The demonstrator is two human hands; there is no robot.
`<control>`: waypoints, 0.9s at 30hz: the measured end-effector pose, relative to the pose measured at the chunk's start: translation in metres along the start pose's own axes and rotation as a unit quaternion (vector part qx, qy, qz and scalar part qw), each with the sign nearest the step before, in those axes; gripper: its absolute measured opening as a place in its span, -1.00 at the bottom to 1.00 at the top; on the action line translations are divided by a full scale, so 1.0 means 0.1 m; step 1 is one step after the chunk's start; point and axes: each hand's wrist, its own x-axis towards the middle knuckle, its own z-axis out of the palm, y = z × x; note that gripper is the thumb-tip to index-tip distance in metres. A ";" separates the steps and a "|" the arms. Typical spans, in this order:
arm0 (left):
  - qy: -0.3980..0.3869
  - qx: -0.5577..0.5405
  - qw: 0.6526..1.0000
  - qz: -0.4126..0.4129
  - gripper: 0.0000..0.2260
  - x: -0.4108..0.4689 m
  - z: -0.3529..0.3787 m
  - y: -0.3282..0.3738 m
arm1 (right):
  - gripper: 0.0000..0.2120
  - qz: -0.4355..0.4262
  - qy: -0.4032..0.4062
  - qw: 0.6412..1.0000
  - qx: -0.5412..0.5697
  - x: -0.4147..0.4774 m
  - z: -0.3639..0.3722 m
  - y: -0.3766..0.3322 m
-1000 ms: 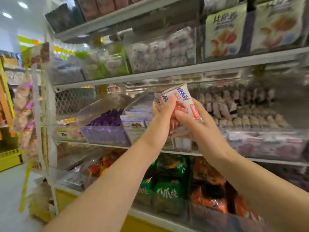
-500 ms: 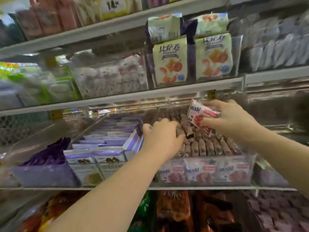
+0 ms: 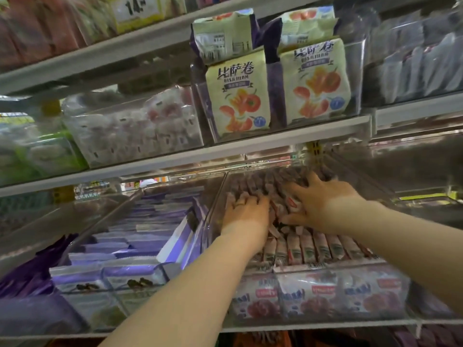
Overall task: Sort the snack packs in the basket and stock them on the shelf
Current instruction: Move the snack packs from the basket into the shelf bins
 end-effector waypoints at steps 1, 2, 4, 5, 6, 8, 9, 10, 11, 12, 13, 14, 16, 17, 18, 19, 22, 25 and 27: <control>0.002 0.001 1.000 0.007 -0.49 0.05 0.01 -0.02 | -0.25 -0.029 -0.015 0.999 -0.013 0.01 0.00 0.05; 0.006 -0.002 1.000 0.014 -0.50 0.09 0.01 -0.04 | -0.25 -0.054 -0.029 0.998 -0.027 0.02 0.01 0.10; 0.011 -0.005 0.999 0.032 -0.50 0.15 0.00 -0.05 | -0.29 -0.082 -0.039 0.994 -0.054 0.03 0.02 0.16; 0.007 -0.007 0.999 0.040 -0.49 0.18 -0.01 -0.05 | -0.32 -0.086 -0.038 0.993 -0.066 0.04 0.02 0.17; 0.001 -0.013 0.999 0.047 -0.47 0.20 -0.02 -0.06 | -0.36 -0.083 -0.035 0.993 -0.074 0.07 0.01 0.16; -0.001 -0.014 0.998 0.057 -0.48 0.23 -0.06 -0.09 | -0.43 -0.061 -0.024 0.995 -0.071 0.12 -0.01 0.12; 0.006 -0.005 0.998 0.059 -0.49 0.23 -0.09 -0.11 | -0.46 -0.048 -0.022 0.997 -0.061 0.15 -0.03 0.09; 0.017 0.006 0.998 0.059 -0.49 0.22 -0.10 -0.12 | -0.47 -0.036 -0.025 0.998 -0.049 0.17 -0.03 0.06; 0.026 0.010 0.998 0.059 -0.46 0.20 -0.10 -0.11 | -0.46 -0.029 -0.030 0.998 -0.038 0.18 -0.03 0.03; 0.029 0.004 0.998 0.061 -0.43 0.16 -0.09 -0.10 | -0.43 -0.028 -0.039 0.998 -0.030 0.17 -0.01 0.01; 0.026 -0.010 0.997 0.068 -0.39 0.11 -0.06 -0.07 | -0.39 -0.033 -0.050 0.998 -0.024 0.15 0.00 0.01; 0.022 -0.025 0.997 0.076 -0.36 0.07 -0.03 -0.04 | -0.34 -0.042 -0.062 0.997 -0.018 0.13 0.00 0.02; 0.015 -0.036 0.996 0.083 -0.36 0.03 0.02 -0.01 | -0.29 -0.057 -0.080 0.995 -0.008 0.07 -0.01 0.06; 0.019 -0.032 0.996 0.079 -0.37 0.04 0.04 -0.01 | -0.28 -0.057 -0.086 0.995 -0.007 0.06 0.00 0.07; 0.028 -0.023 0.997 0.074 -0.40 0.07 0.06 -0.02 | -0.27 -0.053 -0.089 0.995 -0.009 0.06 0.02 0.06; 0.039 -0.006 0.997 0.070 -0.44 0.10 0.07 -0.02 | -0.25 -0.048 -0.087 0.995 -0.016 0.06 0.04 0.04; 0.056 0.039 0.996 0.061 -0.46 0.16 0.07 -0.01 | -0.19 -0.032 -0.070 0.997 -0.021 0.07 0.09 0.01; 0.029 0.017 0.997 0.062 -0.41 0.08 0.02 -0.01 | -0.20 -0.020 -0.078 0.996 0.044 0.04 0.08 0.09; 0.036 -0.008 0.996 0.077 -0.38 -0.05 -0.04 -0.04 | -0.14 -0.013 -0.076 0.995 0.070 0.01 0.03 0.13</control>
